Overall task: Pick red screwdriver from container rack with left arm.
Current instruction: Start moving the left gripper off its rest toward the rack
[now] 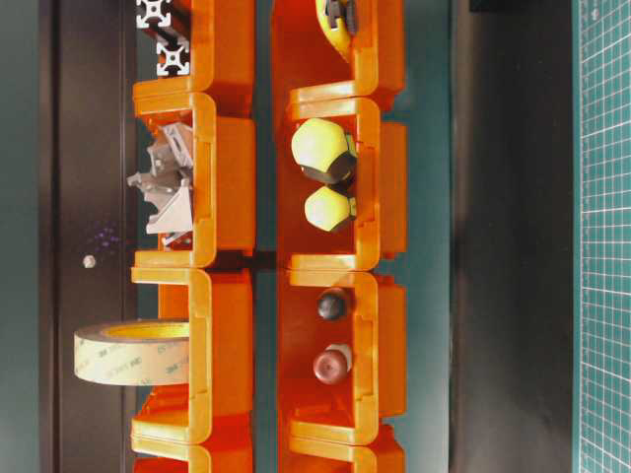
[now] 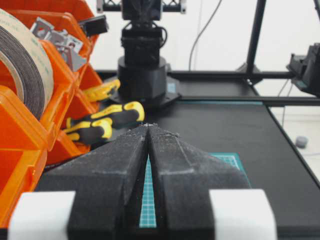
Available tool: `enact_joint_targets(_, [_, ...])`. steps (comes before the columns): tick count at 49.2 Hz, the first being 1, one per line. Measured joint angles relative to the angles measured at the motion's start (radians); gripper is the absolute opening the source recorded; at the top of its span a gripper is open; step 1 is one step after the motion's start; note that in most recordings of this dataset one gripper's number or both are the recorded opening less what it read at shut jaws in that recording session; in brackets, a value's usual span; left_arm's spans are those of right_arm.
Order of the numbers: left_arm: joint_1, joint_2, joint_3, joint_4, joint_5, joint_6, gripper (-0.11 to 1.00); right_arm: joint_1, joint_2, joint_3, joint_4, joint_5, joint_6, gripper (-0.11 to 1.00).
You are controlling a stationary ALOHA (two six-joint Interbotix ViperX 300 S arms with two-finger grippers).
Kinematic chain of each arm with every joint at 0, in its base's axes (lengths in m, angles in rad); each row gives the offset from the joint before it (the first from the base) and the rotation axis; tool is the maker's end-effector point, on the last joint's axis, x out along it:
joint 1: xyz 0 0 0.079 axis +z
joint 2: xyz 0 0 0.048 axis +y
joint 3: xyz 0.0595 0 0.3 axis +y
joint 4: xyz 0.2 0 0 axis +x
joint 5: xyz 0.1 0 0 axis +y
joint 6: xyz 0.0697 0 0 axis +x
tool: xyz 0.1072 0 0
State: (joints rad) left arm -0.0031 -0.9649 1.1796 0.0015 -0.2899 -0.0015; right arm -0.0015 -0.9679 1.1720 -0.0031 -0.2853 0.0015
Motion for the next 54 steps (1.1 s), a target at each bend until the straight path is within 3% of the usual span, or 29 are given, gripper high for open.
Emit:
enact_joint_targets(3, [0.0,-0.002,-0.002,0.005,0.006,-0.006,0.04,0.0,0.0,0.0,0.002,-0.002,0.003,0.01])
enact_joint_targets(8, [0.0,-0.011,-0.043,0.041,0.101,-0.097,0.0,0.0,-0.008,0.0,0.005,-0.021,0.015,0.0])
enact_joint_targets(12, [-0.008,-0.009,-0.072,0.048,0.195,-0.127,0.0,-0.005,-0.018,0.0,0.005,-0.035,0.035,0.0])
enact_joint_targets(24, [-0.04,0.0,-0.21,0.055,0.572,-0.133,0.0,-0.014,-0.031,0.0,0.005,-0.029,0.098,0.0])
enact_joint_targets(32, [-0.057,0.032,-0.311,0.084,0.77,-0.049,0.0,-0.014,-0.034,0.0,0.005,-0.015,0.123,0.0])
enact_joint_targets(41, [-0.064,0.144,-0.423,0.091,0.879,0.092,0.0,-0.014,-0.037,0.0,0.005,0.009,0.161,0.0])
enact_joint_targets(46, [-0.071,0.222,-0.48,0.1,0.93,0.121,0.0,-0.014,-0.038,0.0,0.005,0.012,0.183,0.0])
enact_joint_targets(51, [-0.072,0.282,-0.545,0.141,0.989,0.129,0.0,-0.014,-0.044,-0.002,0.006,0.018,0.202,0.0])
enact_joint_targets(54, [-0.087,0.305,-0.58,0.195,1.032,0.127,0.0,-0.014,-0.051,-0.002,0.005,0.028,0.207,0.0])
